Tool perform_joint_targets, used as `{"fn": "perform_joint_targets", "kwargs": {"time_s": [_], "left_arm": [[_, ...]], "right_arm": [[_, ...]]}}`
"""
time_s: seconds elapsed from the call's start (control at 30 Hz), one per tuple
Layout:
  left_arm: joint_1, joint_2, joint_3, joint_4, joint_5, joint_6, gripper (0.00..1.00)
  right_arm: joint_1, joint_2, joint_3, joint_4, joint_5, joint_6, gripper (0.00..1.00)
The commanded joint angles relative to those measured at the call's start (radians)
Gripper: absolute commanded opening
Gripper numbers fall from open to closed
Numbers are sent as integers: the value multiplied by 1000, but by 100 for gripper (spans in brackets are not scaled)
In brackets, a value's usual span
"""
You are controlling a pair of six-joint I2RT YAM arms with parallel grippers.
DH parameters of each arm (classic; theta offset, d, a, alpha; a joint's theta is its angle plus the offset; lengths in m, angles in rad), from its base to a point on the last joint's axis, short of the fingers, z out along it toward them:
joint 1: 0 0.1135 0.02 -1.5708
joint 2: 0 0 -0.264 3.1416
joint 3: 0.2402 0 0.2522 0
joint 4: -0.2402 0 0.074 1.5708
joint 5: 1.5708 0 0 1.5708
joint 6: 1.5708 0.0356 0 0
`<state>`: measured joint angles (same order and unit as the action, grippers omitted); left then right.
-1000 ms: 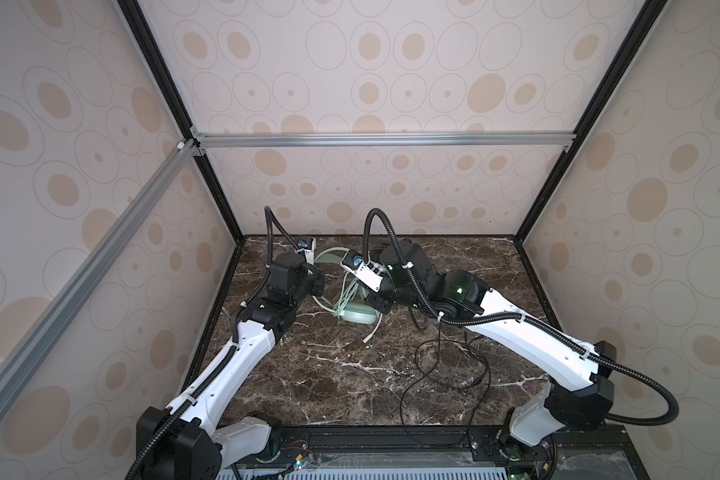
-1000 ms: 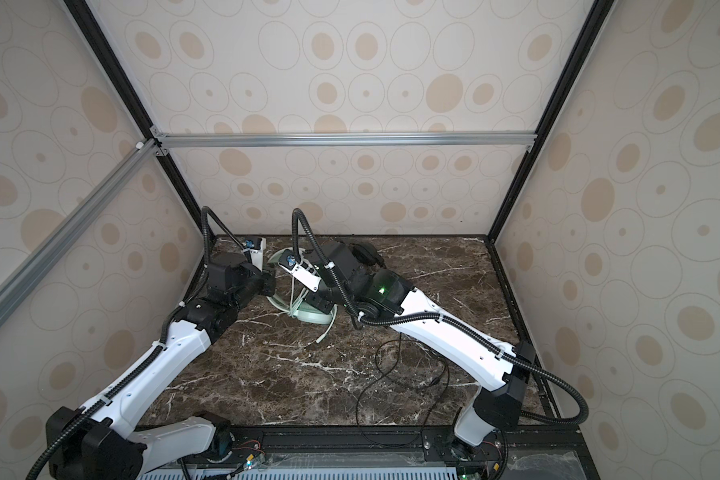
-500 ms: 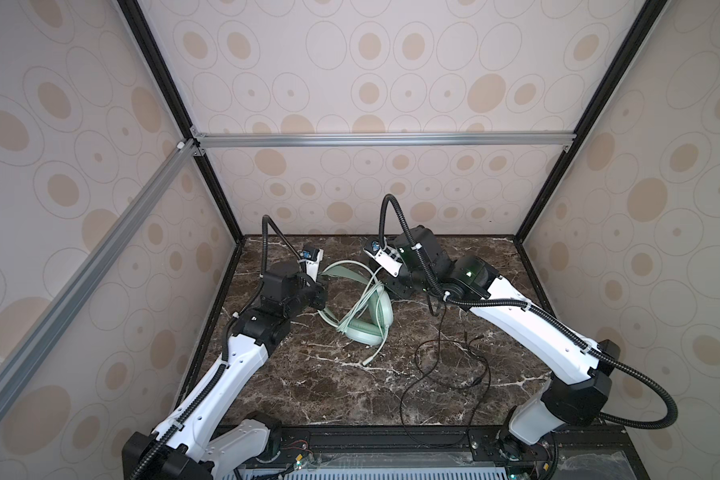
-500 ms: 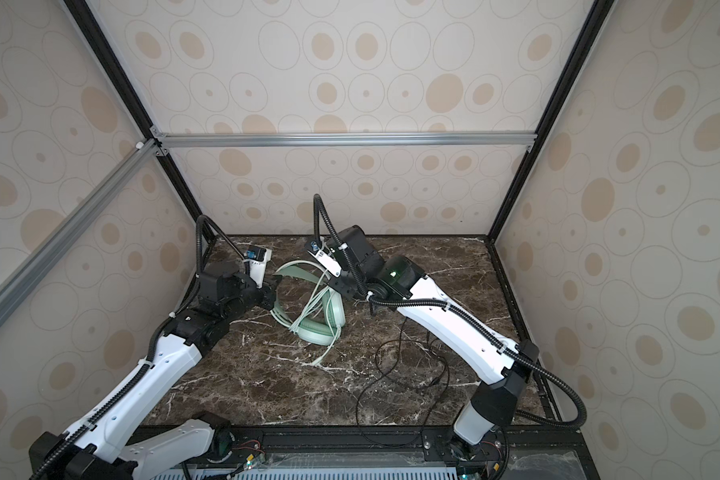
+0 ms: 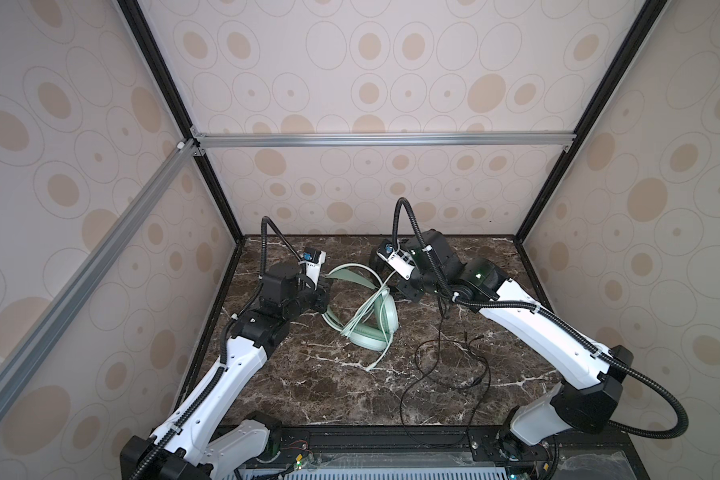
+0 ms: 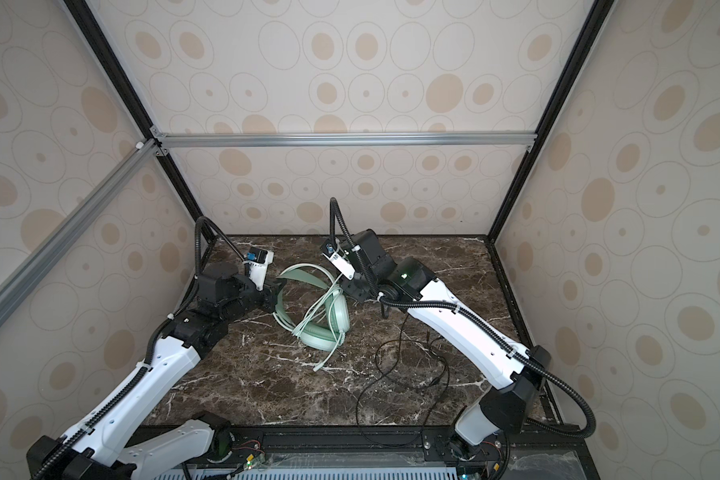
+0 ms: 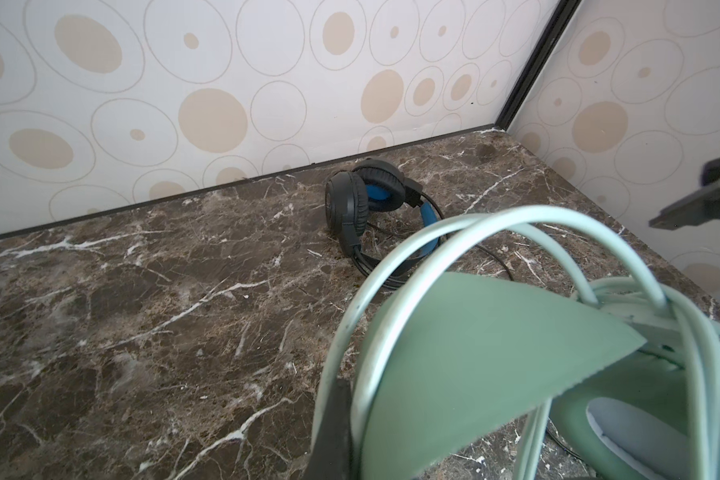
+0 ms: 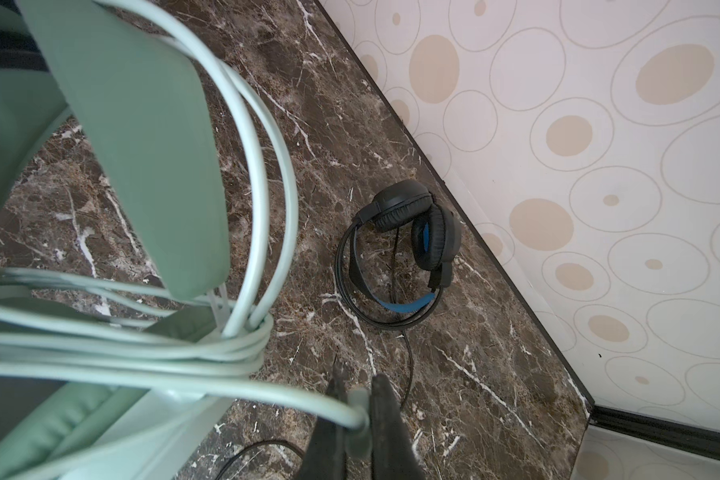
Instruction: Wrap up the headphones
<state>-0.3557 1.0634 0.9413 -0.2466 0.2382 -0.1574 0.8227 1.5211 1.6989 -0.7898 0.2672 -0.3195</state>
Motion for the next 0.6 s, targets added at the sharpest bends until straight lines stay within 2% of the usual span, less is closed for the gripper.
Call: {"fn": "perform_joint_targets", "kwargs": {"time_s": [0.0,0.13,0.3,0.57], "left_arm": [[-6,28,54,-26,0,-121,0],[-6,56,73,-39,-50,-243,0],[-6,106,113,-90,-98,-340,0],[-3,171,158,-55,-56,-501,0]], "right_arm": [[34,-37,28,51,58,-29,0],[118,-8,78,46,102,-88,0],[207,35,153,64,100,-100,0],[313,150,293,52,56,-63,0]]}}
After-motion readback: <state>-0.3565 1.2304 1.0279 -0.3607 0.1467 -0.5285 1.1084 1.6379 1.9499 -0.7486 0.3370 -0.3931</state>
